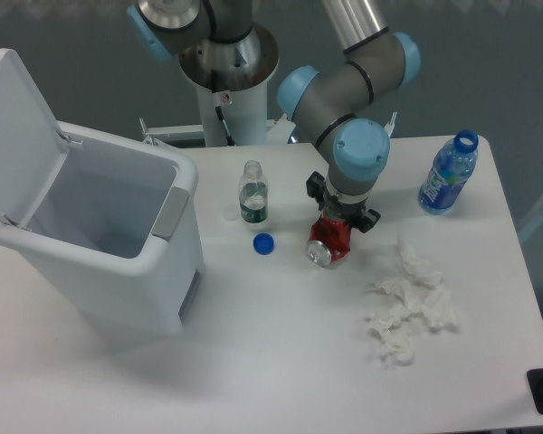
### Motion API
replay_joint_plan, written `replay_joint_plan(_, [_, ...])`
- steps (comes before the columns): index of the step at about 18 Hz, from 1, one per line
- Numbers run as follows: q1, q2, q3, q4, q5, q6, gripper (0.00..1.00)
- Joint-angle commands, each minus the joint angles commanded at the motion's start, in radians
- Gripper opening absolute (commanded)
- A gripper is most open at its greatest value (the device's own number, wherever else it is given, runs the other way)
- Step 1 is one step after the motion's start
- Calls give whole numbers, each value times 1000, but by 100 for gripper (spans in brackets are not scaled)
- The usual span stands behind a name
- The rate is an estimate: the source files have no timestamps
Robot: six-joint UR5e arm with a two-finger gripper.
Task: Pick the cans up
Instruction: 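Close the gripper fingers around the red can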
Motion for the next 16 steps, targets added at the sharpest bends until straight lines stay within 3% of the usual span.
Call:
replay_joint_plan(3, [0, 0, 0, 0, 0, -2, 58])
replay_joint_plan(16, [3, 12, 52, -18, 2, 8, 58])
